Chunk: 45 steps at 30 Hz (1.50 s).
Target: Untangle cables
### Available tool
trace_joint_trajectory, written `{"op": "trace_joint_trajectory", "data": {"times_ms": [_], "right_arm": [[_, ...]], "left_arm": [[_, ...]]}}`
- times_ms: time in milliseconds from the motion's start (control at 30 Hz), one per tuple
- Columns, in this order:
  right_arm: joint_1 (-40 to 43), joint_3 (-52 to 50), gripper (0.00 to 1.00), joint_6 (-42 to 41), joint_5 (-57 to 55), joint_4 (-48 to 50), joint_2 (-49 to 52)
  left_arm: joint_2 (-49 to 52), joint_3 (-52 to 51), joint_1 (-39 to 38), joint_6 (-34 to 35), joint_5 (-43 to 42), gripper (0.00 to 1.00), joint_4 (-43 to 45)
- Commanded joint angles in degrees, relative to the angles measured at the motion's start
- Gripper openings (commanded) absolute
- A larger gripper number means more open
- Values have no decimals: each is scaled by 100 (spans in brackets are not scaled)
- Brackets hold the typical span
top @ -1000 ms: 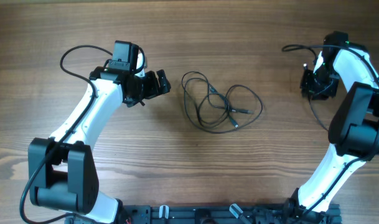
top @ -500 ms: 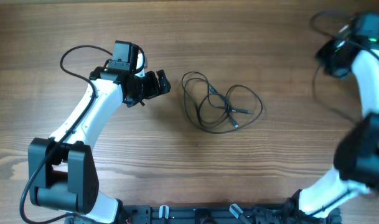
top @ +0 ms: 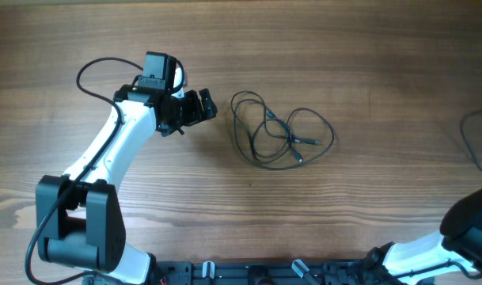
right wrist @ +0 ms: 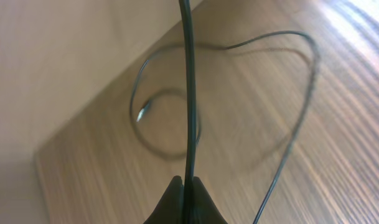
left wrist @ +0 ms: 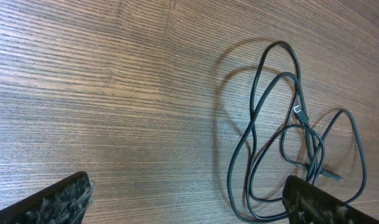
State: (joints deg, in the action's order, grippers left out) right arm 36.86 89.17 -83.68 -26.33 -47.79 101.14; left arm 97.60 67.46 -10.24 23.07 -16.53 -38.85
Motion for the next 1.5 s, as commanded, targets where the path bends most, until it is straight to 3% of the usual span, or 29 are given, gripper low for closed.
{"op": "trace_joint_trajectory", "data": {"times_ms": [0,67,100,167,367,567,733,867,933,1100,1300,1333,1367,1467], "right_arm": [[376,-103,37,-680,175,-127,76],[426,-214,85,-629,319,-92,79],[426,-278,98,-627,337,-81,76],[402,-361,100,-245,407,-76,76],[170,-374,100,2238,1364,-50,76],[-756,-442,97,5963,4444,446,79],[-2118,-461,97,6728,4478,-11,79],[-3279,-793,86,6592,3650,-498,79],[-3639,-1088,80,5786,3110,-920,79],[-4197,-2221,69,4771,3412,-763,79],[-4522,-3333,38,4750,3989,348,79],[-4527,-3381,17,4750,3969,422,79],[-4527,-3390,4,4771,3967,448,79],[-4513,-3298,4,5071,3974,474,33]], "left_arm": [[35,-2,11,33,11,100,2],[35,-2,11,33,11,100,2],[35,-2,11,33,11,100,2],[35,-2,11,33,11,100,0],[35,-2,11,33,11,100,2],[35,-2,11,33,11,100,2],[35,-2,11,33,11,100,2],[35,-2,11,33,11,100,2],[35,-2,11,33,11,100,2],[35,-2,11,33,11,100,2],[35,-2,11,33,11,100,7],[35,-2,11,33,11,100,68],[35,-2,11,35,9,100,111],[35,-2,11,35,7,100,79]]}}
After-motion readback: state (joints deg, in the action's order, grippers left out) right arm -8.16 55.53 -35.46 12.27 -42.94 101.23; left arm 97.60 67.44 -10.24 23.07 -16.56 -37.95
